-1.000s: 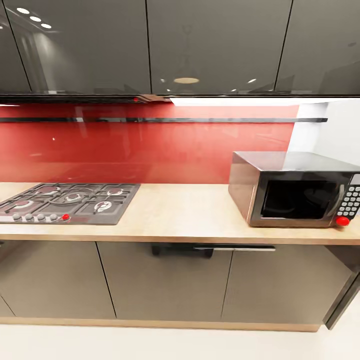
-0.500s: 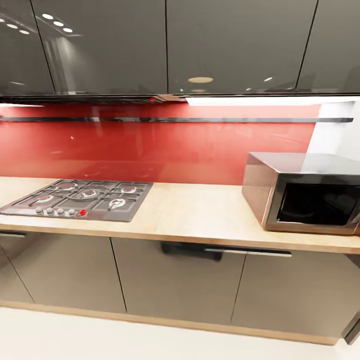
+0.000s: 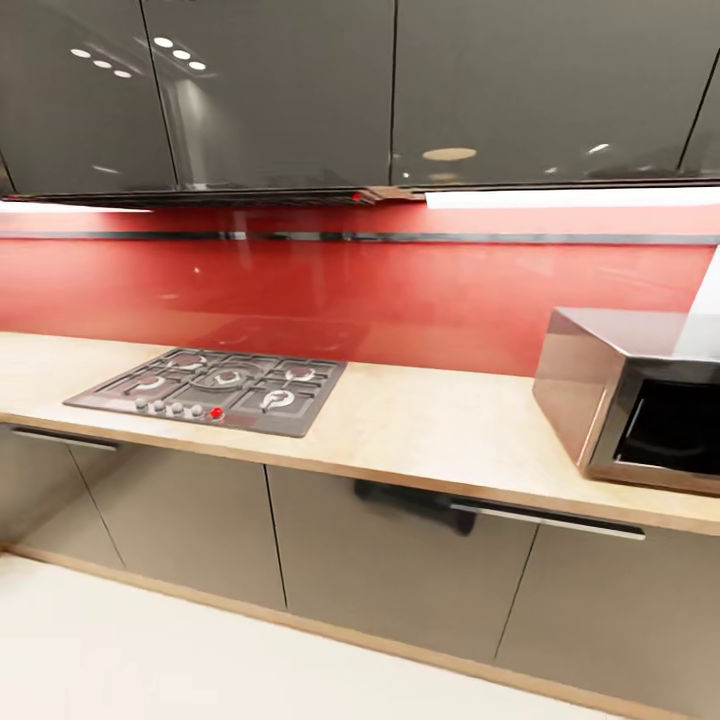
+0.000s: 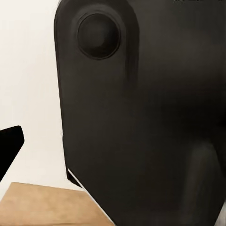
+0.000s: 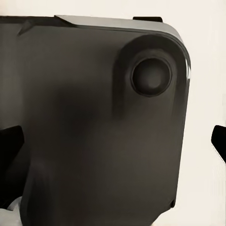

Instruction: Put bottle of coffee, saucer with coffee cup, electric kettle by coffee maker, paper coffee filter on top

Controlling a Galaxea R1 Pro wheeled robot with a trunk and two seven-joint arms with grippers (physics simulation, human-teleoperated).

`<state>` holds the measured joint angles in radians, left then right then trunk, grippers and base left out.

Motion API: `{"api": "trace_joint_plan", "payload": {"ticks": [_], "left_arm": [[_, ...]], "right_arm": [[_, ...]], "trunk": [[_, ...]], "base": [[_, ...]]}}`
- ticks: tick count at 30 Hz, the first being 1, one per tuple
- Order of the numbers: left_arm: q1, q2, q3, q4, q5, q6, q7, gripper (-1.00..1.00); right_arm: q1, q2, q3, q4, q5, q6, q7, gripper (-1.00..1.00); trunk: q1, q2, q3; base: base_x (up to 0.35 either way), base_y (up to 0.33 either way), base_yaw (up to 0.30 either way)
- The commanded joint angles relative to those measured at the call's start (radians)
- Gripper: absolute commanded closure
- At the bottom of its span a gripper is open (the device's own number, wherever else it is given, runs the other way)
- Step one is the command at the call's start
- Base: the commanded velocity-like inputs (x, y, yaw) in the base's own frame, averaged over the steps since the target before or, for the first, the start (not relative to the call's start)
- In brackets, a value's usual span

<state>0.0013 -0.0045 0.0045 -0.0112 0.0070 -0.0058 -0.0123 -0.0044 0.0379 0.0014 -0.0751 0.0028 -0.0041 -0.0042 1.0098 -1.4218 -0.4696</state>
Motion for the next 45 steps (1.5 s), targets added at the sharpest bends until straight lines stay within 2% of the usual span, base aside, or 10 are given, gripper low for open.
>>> {"api": "trace_joint_plan", "payload": {"ticks": [1,4,9,13,27,29,35,45], "left_arm": [[0.000,0.001,0.006,-0.001,0.006,-0.004,-0.001,-1.00],[-0.004,0.002,0.041,-0.001,0.038,-0.064,0.001,-1.00],[-0.011,-0.002,0.052,-0.001,0.049,-0.084,0.002,-1.00],[-0.009,0.002,0.056,-0.001,0.050,-0.086,0.003,-1.00],[-0.002,0.014,0.056,0.000,0.050,-0.085,0.016,-1.00],[-0.003,0.014,0.061,0.000,0.050,-0.085,0.017,-1.00],[-0.009,0.015,0.106,0.000,0.048,-0.085,0.017,-1.00],[-0.011,0.014,0.115,0.000,0.047,-0.084,0.017,-1.00]], "right_arm": [[0.000,-0.001,0.000,-0.001,0.000,0.000,0.000,-1.00],[0.000,-0.004,0.000,-0.018,0.000,0.000,0.000,-1.00],[0.000,-0.004,0.000,-0.043,0.000,-0.030,0.000,-1.00],[0.000,-0.005,0.000,-0.046,0.000,-0.063,0.000,-1.00],[0.000,-0.004,0.001,-0.044,0.001,-0.063,0.000,-1.00],[0.000,-0.005,0.001,-0.043,0.001,-0.063,0.000,-1.00],[0.000,-0.004,0.002,-0.043,0.001,-0.063,0.000,-1.00],[0.000,-0.004,0.002,-0.043,0.001,-0.063,0.000,-1.00]], "trunk": [[-0.004,0.007,0.001],[-0.015,0.028,0.008],[-0.035,0.063,0.019],[-0.050,0.091,0.028],[-0.104,0.189,0.058],[-0.111,0.203,0.063],[-0.134,0.245,0.075],[-0.173,0.315,0.097]], "base": [[0.000,0.000,0.250],[0.000,0.000,0.248],[0.000,0.000,0.247],[0.000,0.000,0.247],[0.000,0.000,0.235],[0.000,0.000,0.231],[0.000,0.000,0.231],[0.000,0.000,0.230]]}}
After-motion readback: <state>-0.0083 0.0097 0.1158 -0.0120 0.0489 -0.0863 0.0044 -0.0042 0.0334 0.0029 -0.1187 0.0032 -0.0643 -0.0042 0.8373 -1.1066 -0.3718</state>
